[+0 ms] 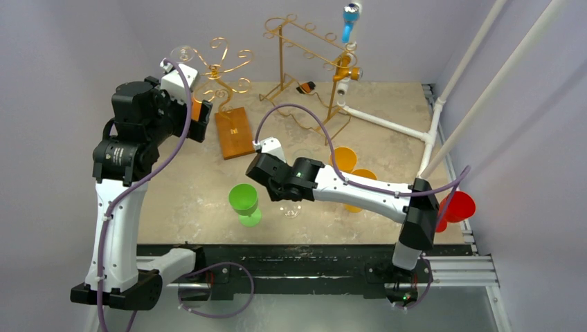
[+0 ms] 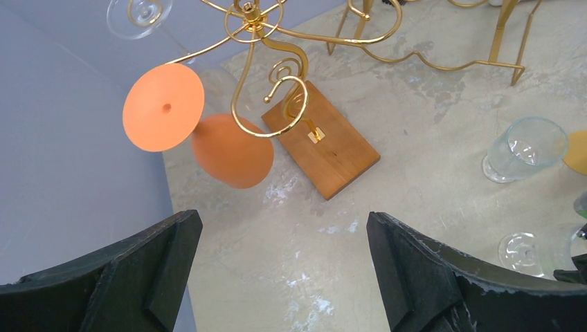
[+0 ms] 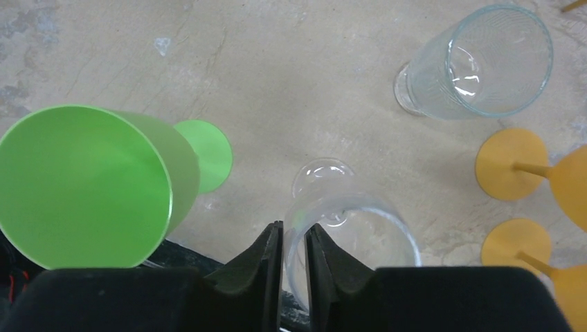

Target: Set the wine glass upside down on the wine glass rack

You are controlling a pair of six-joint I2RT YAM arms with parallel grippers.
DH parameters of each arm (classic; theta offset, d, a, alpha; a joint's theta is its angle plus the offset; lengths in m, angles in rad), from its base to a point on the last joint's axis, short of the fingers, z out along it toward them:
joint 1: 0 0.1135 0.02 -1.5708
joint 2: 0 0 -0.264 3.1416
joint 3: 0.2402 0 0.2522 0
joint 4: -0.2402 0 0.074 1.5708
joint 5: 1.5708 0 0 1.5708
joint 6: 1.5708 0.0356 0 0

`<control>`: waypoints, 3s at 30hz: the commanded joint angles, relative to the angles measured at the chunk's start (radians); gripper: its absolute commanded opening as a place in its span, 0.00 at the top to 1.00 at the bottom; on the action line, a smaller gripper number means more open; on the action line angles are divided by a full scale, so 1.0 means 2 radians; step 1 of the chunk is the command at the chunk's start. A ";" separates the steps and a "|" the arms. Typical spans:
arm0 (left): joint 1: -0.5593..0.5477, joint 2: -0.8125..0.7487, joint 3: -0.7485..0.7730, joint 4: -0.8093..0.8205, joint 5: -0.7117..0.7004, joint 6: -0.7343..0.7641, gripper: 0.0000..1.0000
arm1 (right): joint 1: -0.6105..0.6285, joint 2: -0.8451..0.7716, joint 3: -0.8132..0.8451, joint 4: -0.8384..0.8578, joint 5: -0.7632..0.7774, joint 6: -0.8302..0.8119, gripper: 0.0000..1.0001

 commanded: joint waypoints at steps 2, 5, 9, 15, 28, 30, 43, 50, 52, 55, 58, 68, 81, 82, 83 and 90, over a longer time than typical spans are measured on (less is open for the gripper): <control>0.002 -0.003 0.026 0.014 -0.006 0.010 0.00 | 0.001 0.024 0.002 0.022 -0.006 0.002 0.80; 0.002 -0.002 0.030 0.014 -0.006 0.011 0.00 | 0.001 0.027 -0.015 0.030 -0.006 0.002 0.81; 0.002 -0.001 0.033 0.014 -0.005 0.009 0.00 | 0.001 0.024 -0.030 0.039 -0.003 0.000 0.88; 0.002 0.004 0.043 0.011 0.000 0.005 0.00 | -0.001 0.022 -0.022 0.027 0.009 -0.011 0.96; 0.002 0.008 0.064 0.006 0.007 0.004 0.00 | -0.019 -0.005 -0.015 0.023 0.015 -0.029 1.00; 0.002 0.013 0.079 -0.001 0.009 0.000 0.00 | -0.027 -0.015 0.018 0.020 0.012 -0.045 1.00; 0.002 0.032 0.120 -0.042 0.062 -0.028 0.04 | -0.041 0.025 0.388 -0.021 -0.019 -0.147 1.00; 0.002 0.027 0.085 -0.060 0.152 -0.029 0.11 | -0.041 -0.027 0.348 0.073 -0.038 -0.164 1.00; 0.002 0.028 0.072 -0.065 0.169 -0.026 0.13 | -0.041 -0.038 0.332 0.092 -0.039 -0.164 1.00; 0.002 0.014 0.035 -0.048 0.190 -0.032 0.13 | -0.041 -0.048 0.322 0.109 -0.045 -0.168 1.00; 0.002 -0.001 0.001 -0.031 0.203 -0.042 0.12 | -0.041 -0.061 0.307 0.131 -0.050 -0.171 1.00; 0.002 -0.008 -0.039 -0.015 0.224 -0.041 0.12 | -0.041 -0.098 0.279 0.164 -0.134 -0.160 1.00; 0.002 -0.014 -0.058 0.027 0.239 -0.064 0.27 | -0.041 -0.143 0.175 0.237 -0.208 -0.131 1.00; 0.002 -0.011 -0.058 0.024 0.242 -0.059 0.36 | -0.041 -0.148 0.165 0.245 -0.209 -0.131 1.00; 0.002 -0.007 -0.059 0.017 0.244 -0.050 0.48 | -0.041 -0.154 0.153 0.255 -0.209 -0.130 1.00; 0.002 0.021 -0.024 -0.009 0.227 -0.023 1.00 | -0.041 -0.183 0.095 0.303 -0.220 -0.124 1.00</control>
